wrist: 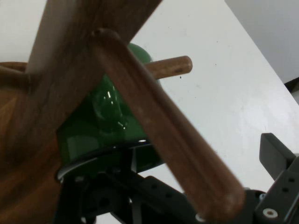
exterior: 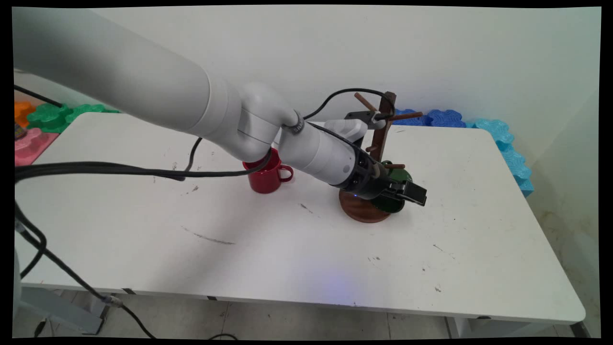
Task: Pick up the green mug from the rack
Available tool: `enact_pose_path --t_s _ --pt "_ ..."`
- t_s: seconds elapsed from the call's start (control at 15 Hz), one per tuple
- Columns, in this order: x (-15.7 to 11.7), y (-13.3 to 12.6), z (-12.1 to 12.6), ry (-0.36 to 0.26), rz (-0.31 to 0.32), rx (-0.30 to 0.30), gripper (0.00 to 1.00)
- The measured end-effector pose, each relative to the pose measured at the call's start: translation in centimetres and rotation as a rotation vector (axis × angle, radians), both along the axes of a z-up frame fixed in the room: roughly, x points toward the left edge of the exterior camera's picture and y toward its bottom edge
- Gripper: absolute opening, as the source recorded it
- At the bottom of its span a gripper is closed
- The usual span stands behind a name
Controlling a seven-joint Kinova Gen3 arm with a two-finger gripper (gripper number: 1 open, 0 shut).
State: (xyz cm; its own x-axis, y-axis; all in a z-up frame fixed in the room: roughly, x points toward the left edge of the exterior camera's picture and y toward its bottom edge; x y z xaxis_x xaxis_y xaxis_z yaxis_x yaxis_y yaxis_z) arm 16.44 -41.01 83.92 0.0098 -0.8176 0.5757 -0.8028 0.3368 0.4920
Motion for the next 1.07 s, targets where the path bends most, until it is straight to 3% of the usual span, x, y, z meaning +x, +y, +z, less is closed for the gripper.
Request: enact_pose_path --t_s 1.07 --pt "-2.1 -0.6 -1.5 0.026 0.063 0.026 1.00"
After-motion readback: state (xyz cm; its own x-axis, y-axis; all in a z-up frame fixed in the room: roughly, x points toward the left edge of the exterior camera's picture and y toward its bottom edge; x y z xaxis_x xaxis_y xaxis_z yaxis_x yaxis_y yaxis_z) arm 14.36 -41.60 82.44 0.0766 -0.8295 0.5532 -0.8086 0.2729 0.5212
